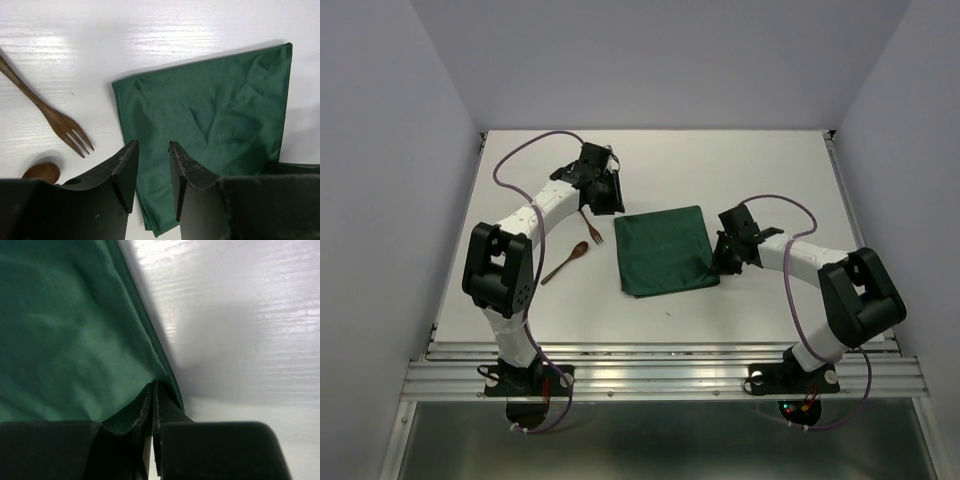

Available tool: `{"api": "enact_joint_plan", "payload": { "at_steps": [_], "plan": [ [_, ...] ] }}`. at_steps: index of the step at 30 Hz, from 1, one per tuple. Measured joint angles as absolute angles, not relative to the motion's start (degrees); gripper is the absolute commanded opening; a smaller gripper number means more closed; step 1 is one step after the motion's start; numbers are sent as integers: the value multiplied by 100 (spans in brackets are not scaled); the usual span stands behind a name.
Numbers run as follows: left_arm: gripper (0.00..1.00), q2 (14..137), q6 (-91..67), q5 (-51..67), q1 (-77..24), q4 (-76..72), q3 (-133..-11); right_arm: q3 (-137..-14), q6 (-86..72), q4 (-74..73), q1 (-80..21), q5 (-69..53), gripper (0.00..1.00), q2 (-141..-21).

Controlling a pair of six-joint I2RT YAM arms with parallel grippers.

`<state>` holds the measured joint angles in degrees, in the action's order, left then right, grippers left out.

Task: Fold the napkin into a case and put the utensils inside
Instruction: Smooth out the square-folded napkin at the center of the board, then pick up the top corner of the square-folded napkin from the center of the board.

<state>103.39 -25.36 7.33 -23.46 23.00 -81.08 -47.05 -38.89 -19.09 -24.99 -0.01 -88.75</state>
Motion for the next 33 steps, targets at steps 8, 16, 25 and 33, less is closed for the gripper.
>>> {"api": "enact_joint_plan", "payload": {
  "at_steps": [8,16,25,33],
  "plan": [
    [45,9904,-2508,521,-2206,2727,-8248,-5310,-3597,-2359,-3175,373,24,-8873],
    [46,9397,-2445,440,-1503,3164,-8455,-6849,-3120,-2379,-4912,910,48,-9284],
    [46,8890,-2449,362,-735,3284,-8123,-7550,-2580,-2436,-6285,1166,56,-10748],
    [46,8886,-2449,473,-666,3286,-7828,-7787,-2388,-2552,-6477,1531,51,-10965]
  ]
}}
